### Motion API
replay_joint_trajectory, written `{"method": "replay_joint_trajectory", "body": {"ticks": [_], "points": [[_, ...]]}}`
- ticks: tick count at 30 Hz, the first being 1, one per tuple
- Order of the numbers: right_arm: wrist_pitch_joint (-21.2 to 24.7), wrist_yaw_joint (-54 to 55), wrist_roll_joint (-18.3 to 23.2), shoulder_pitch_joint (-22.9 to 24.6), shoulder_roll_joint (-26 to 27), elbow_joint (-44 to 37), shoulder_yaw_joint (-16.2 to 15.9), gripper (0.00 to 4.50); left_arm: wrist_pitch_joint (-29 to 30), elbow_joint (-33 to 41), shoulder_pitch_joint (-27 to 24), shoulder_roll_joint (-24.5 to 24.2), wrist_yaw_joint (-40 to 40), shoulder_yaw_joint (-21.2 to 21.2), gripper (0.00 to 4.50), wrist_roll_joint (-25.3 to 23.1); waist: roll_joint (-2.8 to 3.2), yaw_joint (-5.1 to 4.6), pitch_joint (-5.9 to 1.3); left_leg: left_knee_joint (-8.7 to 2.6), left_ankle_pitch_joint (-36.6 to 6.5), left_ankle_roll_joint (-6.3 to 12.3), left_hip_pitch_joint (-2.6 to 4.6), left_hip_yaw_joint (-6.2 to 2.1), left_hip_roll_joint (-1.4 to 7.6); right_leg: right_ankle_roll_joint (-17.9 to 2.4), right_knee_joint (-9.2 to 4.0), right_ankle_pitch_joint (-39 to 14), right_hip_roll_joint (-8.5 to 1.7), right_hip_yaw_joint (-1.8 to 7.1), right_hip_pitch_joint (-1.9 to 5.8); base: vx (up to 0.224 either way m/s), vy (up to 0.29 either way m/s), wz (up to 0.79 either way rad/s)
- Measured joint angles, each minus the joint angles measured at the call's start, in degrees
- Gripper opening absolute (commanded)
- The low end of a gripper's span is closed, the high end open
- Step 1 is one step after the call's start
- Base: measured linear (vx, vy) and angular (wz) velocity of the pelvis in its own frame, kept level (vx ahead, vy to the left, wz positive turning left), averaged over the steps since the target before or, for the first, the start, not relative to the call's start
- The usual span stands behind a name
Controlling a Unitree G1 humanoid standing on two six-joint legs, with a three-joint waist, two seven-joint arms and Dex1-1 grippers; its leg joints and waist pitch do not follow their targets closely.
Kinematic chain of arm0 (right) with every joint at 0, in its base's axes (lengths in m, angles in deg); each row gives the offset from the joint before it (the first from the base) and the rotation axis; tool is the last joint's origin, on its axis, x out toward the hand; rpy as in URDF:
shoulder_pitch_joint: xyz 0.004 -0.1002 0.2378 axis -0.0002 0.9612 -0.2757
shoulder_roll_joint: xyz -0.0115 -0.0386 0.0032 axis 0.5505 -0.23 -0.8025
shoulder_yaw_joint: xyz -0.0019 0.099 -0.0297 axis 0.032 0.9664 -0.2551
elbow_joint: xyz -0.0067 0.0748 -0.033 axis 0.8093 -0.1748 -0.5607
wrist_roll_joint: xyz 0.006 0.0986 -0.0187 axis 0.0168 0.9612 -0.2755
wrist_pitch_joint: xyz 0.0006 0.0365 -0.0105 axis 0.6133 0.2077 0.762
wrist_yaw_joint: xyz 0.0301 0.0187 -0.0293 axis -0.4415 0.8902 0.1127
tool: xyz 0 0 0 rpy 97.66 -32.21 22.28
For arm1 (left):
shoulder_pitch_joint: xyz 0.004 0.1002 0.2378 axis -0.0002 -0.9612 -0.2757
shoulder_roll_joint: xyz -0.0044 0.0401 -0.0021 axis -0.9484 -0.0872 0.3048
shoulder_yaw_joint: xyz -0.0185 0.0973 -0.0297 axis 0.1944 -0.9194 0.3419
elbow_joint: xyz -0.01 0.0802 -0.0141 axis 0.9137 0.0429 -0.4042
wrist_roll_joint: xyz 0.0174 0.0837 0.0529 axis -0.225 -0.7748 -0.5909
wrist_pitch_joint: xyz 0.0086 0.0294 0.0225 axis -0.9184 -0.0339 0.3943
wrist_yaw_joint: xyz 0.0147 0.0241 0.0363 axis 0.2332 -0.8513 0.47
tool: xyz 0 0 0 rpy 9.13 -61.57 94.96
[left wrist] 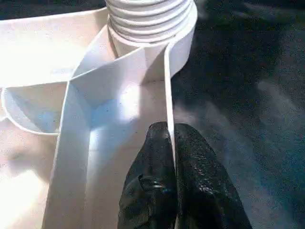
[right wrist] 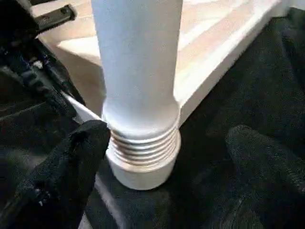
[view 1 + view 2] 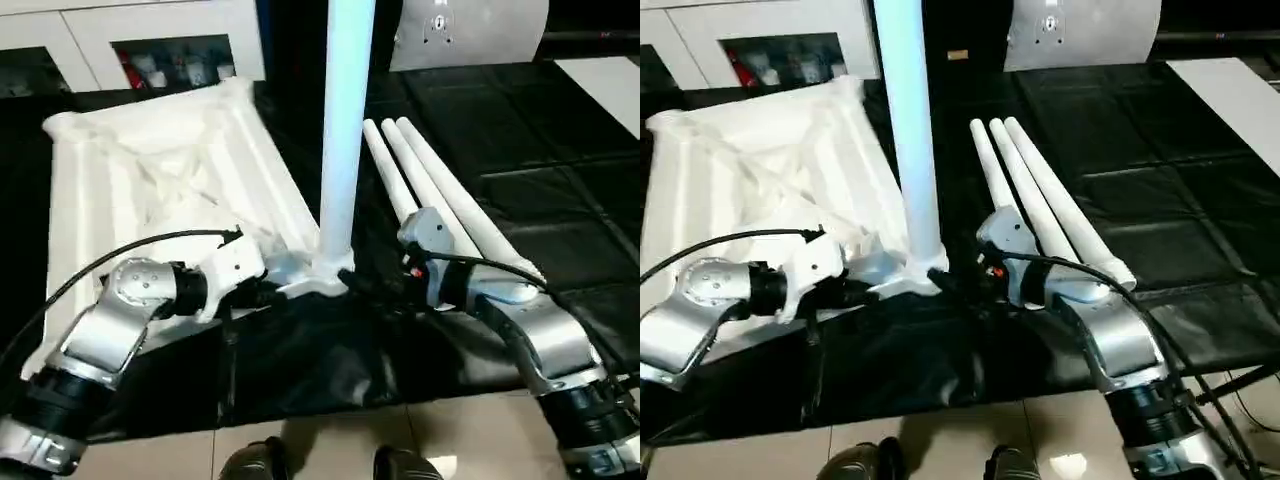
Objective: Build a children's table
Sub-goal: Insert table leg to table base
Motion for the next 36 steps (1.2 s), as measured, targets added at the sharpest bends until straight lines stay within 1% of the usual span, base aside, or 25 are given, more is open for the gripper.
{"method": "replay_joint_trajectory", "body": {"ticks": [4, 9, 10, 11, 13, 14, 15, 17, 20, 22, 23, 29, 36], "points": [[-1.87, -7.46, 0.28, -0.13, -3.20, -0.20, -1.85, 4.43, -3.79, -0.91, 0.09, -1.35, -4.14, -0.98, 0.00, 0.12, -0.03, 0.02, -0.01, 0.11, 0.00, 0.00, 0.03, 0.00, 0.00, -0.04, 0.07, 0.03, -0.02, 0.00, 0.06, 0.000, 0.000, 0.00], [-3.00, -12.51, 1.19, -1.01, -3.35, 2.00, -3.77, 4.43, -5.45, -1.03, 0.69, -1.39, -6.75, -2.29, 0.00, 0.38, -0.06, 0.03, -0.02, 0.24, 0.01, 0.03, 0.00, 0.01, 0.00, -0.07, 0.13, 0.05, -0.04, 0.00, 0.08, 0.000, 0.000, 0.00], [-3.04, -13.17, 1.19, -1.53, -3.37, 2.71, -3.79, 4.17, -5.73, -1.06, 0.78, -1.39, -7.14, -2.54, 0.00, 0.37, -0.06, 0.03, -0.02, 0.26, 0.01, 0.04, -0.01, 0.02, 0.00, -0.07, 0.13, 0.05, -0.05, 0.00, 0.08, 0.000, 0.000, 0.00], [-3.08, -13.77, 1.20, -1.93, -3.36, 3.15, -3.88, 4.17, -6.01, -1.08, 0.85, -1.39, -7.39, -2.68, 0.00, 0.35, -0.06, 0.03, -0.03, 0.29, 0.01, 0.04, -0.01, 0.02, 0.00, -0.07, 0.14, 0.05, -0.05, -0.01, 0.09, 0.000, 0.000, 0.00], [-3.25, -14.96, 1.20, -3.20, -3.21, 4.64, -4.37, 3.97, -6.84, -1.95, 1.44, -1.37, -8.01, -3.09, 0.00, 0.31, -0.07, 0.04, -0.03, 0.32, 0.01, 0.05, -0.01, 0.02, 0.01, -0.07, 0.16, 0.05, -0.05, -0.01, 0.09, 0.000, 0.000, 0.00], [-3.37, -15.41, 1.20, -3.67, -3.05, 5.26, -4.68, 3.97, -7.11, -2.42, 1.83, -1.35, -8.29, -3.28, 0.00, 0.28, -0.07, 0.05, -0.03, 0.33, 0.01, 0.05, -0.01, 0.02, 0.02, -0.08, 0.18, 0.05, -0.05, -0.01, 0.09, 0.000, 0.000, 0.00], [-3.64, -15.83, 1.20, -4.11, -2.66, 6.15, -4.76, 3.71, -7.42, -2.75, 2.07, -1.32, -8.44, -3.40, 0.00, 0.21, -0.08, 0.05, -0.04, 0.36, 0.01, 0.05, -0.01, 0.02, 0.02, -0.08, 0.20, 0.05, -0.05, -0.02, 0.09, 0.000, 0.000, 0.00], [-3.85, -16.62, 1.20, -4.65, -2.39, 7.25, -5.01, 3.60, -7.81, -3.07, 2.21, -1.28, -8.46, -3.52, 0.00, 0.08, -0.09, 0.10, -0.04, 0.39, 0.01, 0.05, -0.02, 0.03, 0.03, -0.08, 0.24, 0.05, -0.06, -0.01, 0.08, 0.000, 0.000, 0.00], [-3.96, -17.61, 1.21, -5.35, -2.02, 8.51, -5.31, 3.27, -7.93, -3.09, 2.34, -1.23, -8.46, -3.63, 0.00, -0.04, -0.16, 0.13, -0.08, 0.43, 0.01, 0.05, -0.02, 0.03, 0.04, -0.08, 0.32, 0.05, -0.07, -0.02, 0.08, 0.000, 0.000, 0.00], [-4.06, -18.34, 1.21, -5.40, -1.81, 9.28, -5.36, 3.15, -7.97, -3.15, 2.37, -1.20, -8.49, -3.66, 0.00, -0.08, -0.18, 0.17, -0.09, 0.44, 0.01, 0.05, -0.02, 0.03, 0.04, -0.08, 0.34, 0.05, -0.07, -0.02, 0.08, 0.000, 0.000, 0.00], [-4.10, -18.45, 1.21, -5.54, -1.75, 9.49, -5.37, 2.94, -7.98, -3.18, 2.38, -1.20, -8.54, -3.67, 0.00, -0.09, -0.18, 0.16, -0.09, 0.46, 0.01, 0.05, -0.02, 0.03, 0.04, -0.08, 0.36, 0.05, -0.07, -0.01, 0.08, 0.000, 0.000, 0.00], [-5.05, -19.15, 1.21, -6.13, -1.39, 11.03, -5.43, 2.73, -8.06, -3.75, 2.72, -1.12, -8.83, -3.76, 0.00, -0.12, -0.24, 0.14, -0.13, 0.53, 0.01, 0.05, -0.01, 0.03, 0.06, -0.08, 0.44, 0.05, -0.07, -0.02, 0.08, 0.000, 0.000, 0.00], [-4.97, -18.91, 1.22, -5.40, -0.48, 10.75, -5.10, 2.70, -7.78, -3.66, 2.38, -1.22, -8.92, -3.44, 0.00, 0.13, -0.34, 0.11, -0.19, 0.55, 0.01, 0.05, -0.01, 0.03, 0.09, -0.08, 0.48, 0.05, -0.07, -0.03, 0.07, 0.000, 0.000, 0.00]]}}
